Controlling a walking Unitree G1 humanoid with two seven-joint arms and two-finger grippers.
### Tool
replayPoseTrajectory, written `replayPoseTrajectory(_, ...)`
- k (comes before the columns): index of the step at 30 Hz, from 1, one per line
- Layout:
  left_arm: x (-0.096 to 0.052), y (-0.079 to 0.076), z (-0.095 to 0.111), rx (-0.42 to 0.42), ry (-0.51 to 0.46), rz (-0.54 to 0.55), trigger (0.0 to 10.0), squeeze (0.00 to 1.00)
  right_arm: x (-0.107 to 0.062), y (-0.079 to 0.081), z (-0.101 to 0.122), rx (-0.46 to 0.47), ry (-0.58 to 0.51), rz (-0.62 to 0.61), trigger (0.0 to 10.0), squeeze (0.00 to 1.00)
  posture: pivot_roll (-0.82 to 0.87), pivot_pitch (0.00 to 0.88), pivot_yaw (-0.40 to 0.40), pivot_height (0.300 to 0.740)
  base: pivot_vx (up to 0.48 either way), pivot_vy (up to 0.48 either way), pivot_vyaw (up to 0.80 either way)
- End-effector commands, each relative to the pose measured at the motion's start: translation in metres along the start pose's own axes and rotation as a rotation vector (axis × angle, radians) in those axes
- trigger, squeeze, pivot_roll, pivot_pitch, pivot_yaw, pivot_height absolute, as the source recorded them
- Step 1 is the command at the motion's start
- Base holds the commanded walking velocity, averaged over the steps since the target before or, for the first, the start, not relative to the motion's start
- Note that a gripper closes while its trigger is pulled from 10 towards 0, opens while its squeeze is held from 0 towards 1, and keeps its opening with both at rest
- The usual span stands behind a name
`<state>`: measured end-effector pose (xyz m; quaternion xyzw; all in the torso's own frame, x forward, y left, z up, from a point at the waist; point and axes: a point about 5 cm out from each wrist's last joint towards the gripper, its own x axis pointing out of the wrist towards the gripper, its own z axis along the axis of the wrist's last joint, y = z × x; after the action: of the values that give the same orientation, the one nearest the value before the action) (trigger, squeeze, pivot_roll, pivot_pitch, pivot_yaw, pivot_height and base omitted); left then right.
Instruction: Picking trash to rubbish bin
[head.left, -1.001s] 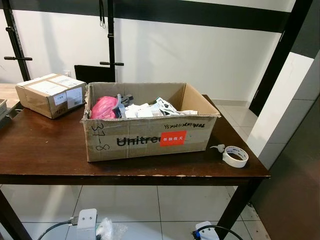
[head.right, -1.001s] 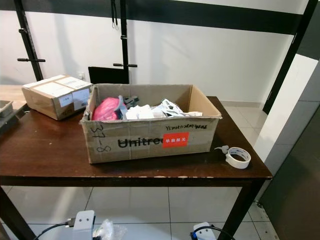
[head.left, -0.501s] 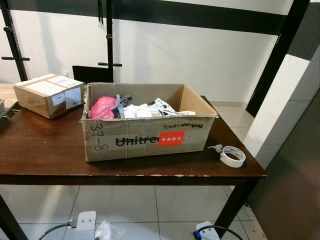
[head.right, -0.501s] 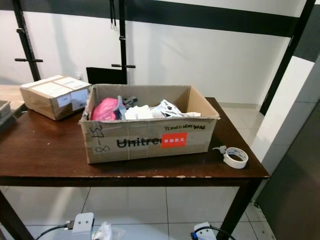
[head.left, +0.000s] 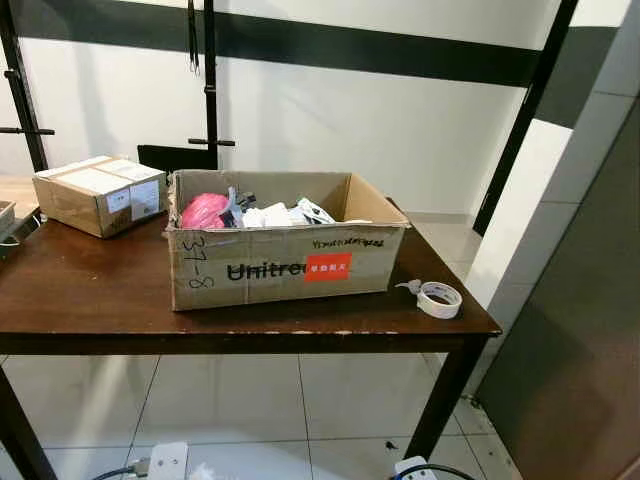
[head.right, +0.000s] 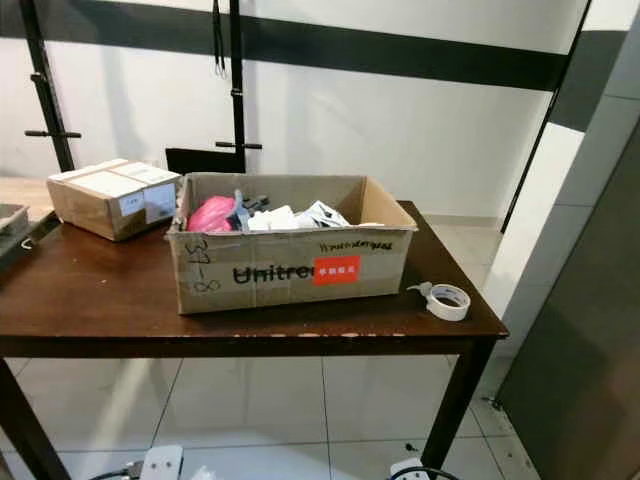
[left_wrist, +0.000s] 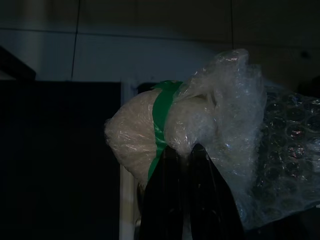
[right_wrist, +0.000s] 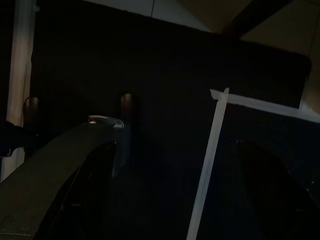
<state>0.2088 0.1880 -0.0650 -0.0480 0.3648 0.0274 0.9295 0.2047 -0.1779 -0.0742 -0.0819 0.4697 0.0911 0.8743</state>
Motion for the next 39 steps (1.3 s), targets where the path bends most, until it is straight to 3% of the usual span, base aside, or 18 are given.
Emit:
replayPoseTrajectory(1, 0.0, 0.0, -0.001, 0.013, 0.005, -0.001, 10.0, 0.0, -0.001, -0.005, -0.001, -0.014, 0.001, -0.013, 10.0, 0.0, 0.03, 0.02, -0.076, 0.74, -0.315, 0.0, 0.0)
replayPoseTrajectory(8, 0.0, -0.001, 0.001, 0.014, 0.002, -0.007, 10.0, 0.0, -0.001, -0.006, -0.002, -0.013, 0.002, -0.014, 10.0, 0.0, 0.02, 0.016, -0.079, 0.74, -0.299, 0.0, 0.0)
replayPoseTrajectory(22, 0.001, 0.0, 0.007, 0.045, -0.019, -0.019, 10.0, 0.0, -0.001, -0.005, 0.0, -0.011, 0.0, 0.0, 10.0, 0.0, 0.02, 0.006, -0.079, 0.74, 0.0, 0.0, 0.0)
replayPoseTrajectory(26, 0.002, 0.003, 0.007, 0.044, -0.003, -0.004, 10.0, 0.0, -0.001, -0.006, 0.001, -0.009, -0.003, 0.001, 10.0, 0.0, 0.02, 0.007, -0.078, 0.74, 0.0, -0.48, 0.0)
replayPoseTrajectory(39, 0.001, 0.014, 0.014, 0.025, -0.054, 0.114, 10.0, 0.0, -0.001, -0.005, 0.001, 0.001, -0.007, -0.003, 10.0, 0.0, 0.02, 0.001, -0.061, 0.74, 0.0, 0.0, 0.0)
